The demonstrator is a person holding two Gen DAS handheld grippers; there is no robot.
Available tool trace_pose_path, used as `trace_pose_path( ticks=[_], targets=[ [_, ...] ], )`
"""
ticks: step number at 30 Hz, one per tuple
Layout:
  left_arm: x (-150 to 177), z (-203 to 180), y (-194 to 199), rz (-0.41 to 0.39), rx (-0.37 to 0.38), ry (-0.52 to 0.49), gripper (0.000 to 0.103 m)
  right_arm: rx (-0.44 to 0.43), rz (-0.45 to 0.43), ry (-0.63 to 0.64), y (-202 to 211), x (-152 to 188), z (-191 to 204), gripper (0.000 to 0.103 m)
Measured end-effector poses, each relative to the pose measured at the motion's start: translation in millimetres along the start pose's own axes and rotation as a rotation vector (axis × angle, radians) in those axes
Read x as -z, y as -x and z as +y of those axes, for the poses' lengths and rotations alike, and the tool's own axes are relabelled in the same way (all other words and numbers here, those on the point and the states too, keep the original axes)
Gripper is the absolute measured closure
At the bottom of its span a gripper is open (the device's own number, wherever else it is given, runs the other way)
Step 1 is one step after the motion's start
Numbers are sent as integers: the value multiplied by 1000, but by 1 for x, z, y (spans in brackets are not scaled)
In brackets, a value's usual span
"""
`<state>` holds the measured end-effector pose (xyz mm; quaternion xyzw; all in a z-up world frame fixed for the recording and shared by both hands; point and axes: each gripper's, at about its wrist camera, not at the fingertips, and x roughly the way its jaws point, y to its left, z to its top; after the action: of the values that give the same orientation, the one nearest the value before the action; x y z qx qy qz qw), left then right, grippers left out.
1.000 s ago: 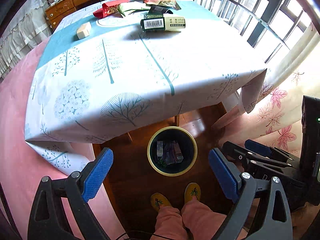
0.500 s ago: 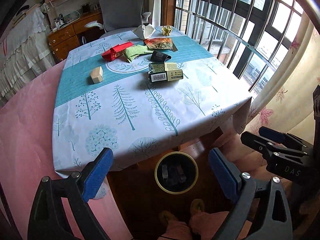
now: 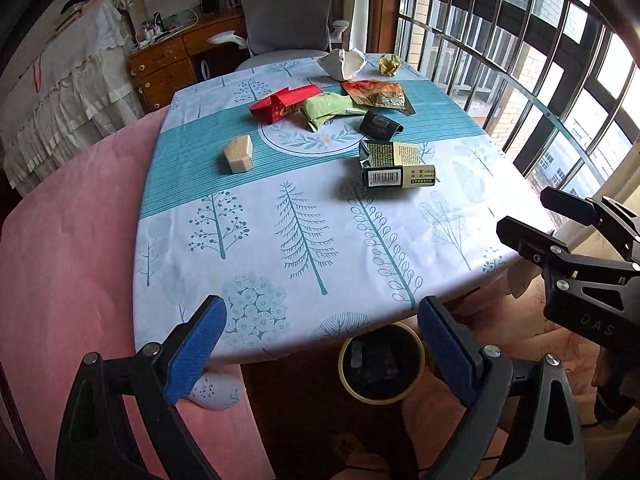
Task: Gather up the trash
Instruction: 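Raise both tools back toward the table, then grasp the green-cream cigarette pack with the right tool while the left grasps the black TALOPN box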
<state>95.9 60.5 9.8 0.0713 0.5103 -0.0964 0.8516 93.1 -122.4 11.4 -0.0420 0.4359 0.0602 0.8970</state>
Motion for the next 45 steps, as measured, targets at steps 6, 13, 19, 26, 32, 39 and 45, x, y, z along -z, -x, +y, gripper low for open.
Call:
trace_pose_path(
  ticks=[6,13,19,26,32,39,45],
  targets=[
    [-23,12,-41,67,-48,119,8,20,49,244,-69,-23,11,32],
    [-46,12,-86,158,-111,251,8,16,97,487,-136,-35,12,32],
    [-56,2,-112,211,-141,323,8,-31,102,633,-168,-36,8,40],
    [-74,-6,-129,225,-152,376,8,-134,113,625,-179,-49,-7,74],
    [-105,-21,-142,218,-131,354,8,-307,133,427,-161,-73,-48,80],
    [-158,-53,-165,193,-85,222,8,-372,181,96,-163,-96,-127,80],
    [-205,-86,-196,180,-44,64,8,-350,193,-112,-179,-108,-184,80]
  ],
)
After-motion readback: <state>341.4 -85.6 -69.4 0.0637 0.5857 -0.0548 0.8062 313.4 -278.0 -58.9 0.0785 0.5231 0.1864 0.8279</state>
